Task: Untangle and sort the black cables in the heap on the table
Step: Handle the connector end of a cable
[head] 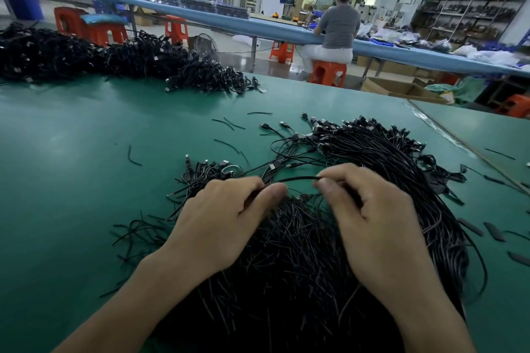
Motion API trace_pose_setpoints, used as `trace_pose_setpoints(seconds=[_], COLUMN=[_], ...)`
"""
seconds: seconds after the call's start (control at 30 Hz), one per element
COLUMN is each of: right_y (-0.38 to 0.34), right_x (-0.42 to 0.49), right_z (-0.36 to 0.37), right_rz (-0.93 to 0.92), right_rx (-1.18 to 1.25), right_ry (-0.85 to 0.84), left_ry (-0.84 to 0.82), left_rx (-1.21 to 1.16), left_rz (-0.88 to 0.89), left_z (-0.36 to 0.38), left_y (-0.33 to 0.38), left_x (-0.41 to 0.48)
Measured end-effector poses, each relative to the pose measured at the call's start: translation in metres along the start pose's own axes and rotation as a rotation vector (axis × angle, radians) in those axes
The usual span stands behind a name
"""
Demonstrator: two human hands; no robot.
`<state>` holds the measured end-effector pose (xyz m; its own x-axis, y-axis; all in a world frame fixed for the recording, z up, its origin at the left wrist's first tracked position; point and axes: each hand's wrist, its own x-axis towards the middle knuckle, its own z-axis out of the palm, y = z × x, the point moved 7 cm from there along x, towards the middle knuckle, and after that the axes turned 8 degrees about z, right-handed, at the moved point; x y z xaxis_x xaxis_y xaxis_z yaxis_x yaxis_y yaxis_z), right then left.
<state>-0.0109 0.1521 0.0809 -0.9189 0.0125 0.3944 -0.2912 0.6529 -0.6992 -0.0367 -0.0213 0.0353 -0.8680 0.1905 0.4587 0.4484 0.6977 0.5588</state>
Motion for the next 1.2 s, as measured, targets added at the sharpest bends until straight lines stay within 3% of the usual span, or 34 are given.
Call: trace_pose_setpoints(seconds=[0.07,0.13,0.23,0.3,0.4,0.53,0.63,0.73,0.83,0.97,1.03,1.13,1.2], right_y=[0.002,0.005,0.007,0.007,-0.002,-0.004,-0.009,-0.017,-0.019,-0.017,-0.016,-0.012,-0.012], right_x=[0.001,0.001,0.003,0.002,-0.007,-0.018,-0.019,-0.017,-0.012,-0.003,-0.001,-0.001,-0.003], right_z=[-0.009,-0.012,-0.005,0.011,0.033,0.044,0.043,0.035,0.021,-0.007,-0.011,0.001,0.013], right_rz=[-0.006,-0.004,0.035,0.065,0.021,0.015,0.030,-0.017,-0.051,-0.084,-0.075,-0.025,0.015], right_rx=[0.049,0.068,0.081,0.065,0.043,-0.103,-0.094,0.009,0.070,0.166,0.251,0.233,0.197], right_ry=[0.094,0.143,0.064,-0.124,-0.375,-0.523,-0.548,-0.492,-0.393,-0.152,-0.096,-0.138,-0.217], left_ry=[-0.180,-0.393,-0.598,-0.587,-0.357,0.055,0.192,0.169,-0.022,-0.336,-0.463,-0.615,-0.613], left_rx=[-0.170,-0.505,-1.064,-1.362,-1.607,-1.576,-1.231,-0.669,-0.469,-0.717,-0.919,-1.230,-1.448], left_rz=[-0.075,-0.080,-0.068,-0.061,-0.101,-0.199,-0.089,0.057,0.099,-0.156,-0.201,-0.258,-0.252], left_z=[0.013,0.026,0.025,0.013,0.001,0.000,-0.001,-0.002,0.009,0.027,0.028,0.025,0.018], left_y=[-0.001,0.012,0.042,0.051,0.044,0.021,0.013,0.021,0.029,0.028,0.037,0.049,0.054], left_x=[-0.002,-0.008,-0.016,-0.014,-0.003,0.005,0.005,0.000,-0.003,-0.011,-0.016,-0.022,-0.020])
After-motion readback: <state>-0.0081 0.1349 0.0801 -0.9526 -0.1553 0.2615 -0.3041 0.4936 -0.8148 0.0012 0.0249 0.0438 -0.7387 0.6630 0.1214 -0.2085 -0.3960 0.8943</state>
